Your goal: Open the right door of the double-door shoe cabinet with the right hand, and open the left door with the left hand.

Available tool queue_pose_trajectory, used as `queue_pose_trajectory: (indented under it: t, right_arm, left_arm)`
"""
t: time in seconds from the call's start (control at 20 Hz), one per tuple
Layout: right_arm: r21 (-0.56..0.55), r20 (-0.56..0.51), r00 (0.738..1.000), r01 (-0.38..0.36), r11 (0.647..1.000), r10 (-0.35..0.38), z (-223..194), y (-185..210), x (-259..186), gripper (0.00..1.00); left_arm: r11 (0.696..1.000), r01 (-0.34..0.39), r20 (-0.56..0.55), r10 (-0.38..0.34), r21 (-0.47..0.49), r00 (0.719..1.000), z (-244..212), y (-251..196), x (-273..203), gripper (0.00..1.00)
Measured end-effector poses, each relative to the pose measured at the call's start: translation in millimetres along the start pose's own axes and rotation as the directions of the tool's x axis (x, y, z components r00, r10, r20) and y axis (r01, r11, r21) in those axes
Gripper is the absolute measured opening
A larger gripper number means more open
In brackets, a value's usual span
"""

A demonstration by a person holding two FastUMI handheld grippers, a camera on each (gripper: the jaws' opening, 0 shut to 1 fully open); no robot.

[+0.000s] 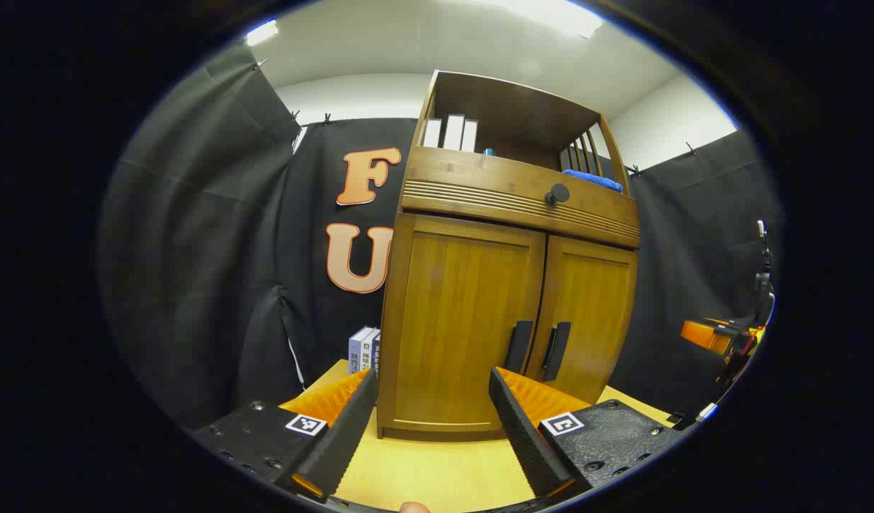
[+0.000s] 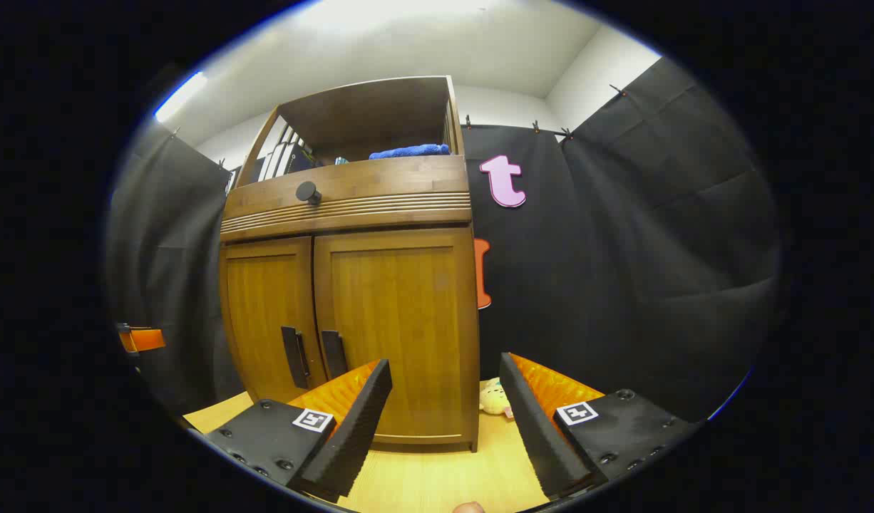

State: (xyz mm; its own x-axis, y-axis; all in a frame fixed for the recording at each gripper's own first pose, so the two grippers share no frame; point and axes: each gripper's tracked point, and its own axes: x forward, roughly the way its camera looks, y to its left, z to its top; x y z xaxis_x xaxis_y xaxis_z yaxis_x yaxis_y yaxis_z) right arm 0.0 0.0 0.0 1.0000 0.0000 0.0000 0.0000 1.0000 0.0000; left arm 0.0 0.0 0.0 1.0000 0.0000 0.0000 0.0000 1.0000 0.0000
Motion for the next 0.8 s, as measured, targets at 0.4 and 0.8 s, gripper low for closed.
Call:
queue_pose_trajectory:
  t: [0.4,0.8]
  right_arm:
    - [0.002,-0.004,1.0,-0.001,1.0,0.001,-1,-17,-4,0.9]
    - [0.004,-0.003,1.0,0.02,1.0,-0.02,-1,-29,-11,0.9]
  left_arm:
    - [0.998,-0.058,0.041,0.057,0.024,0.998,16,20,0,0.92]
    - [0.996,-0.067,0.048,0.064,0.057,0.997,26,22,-9,0.94]
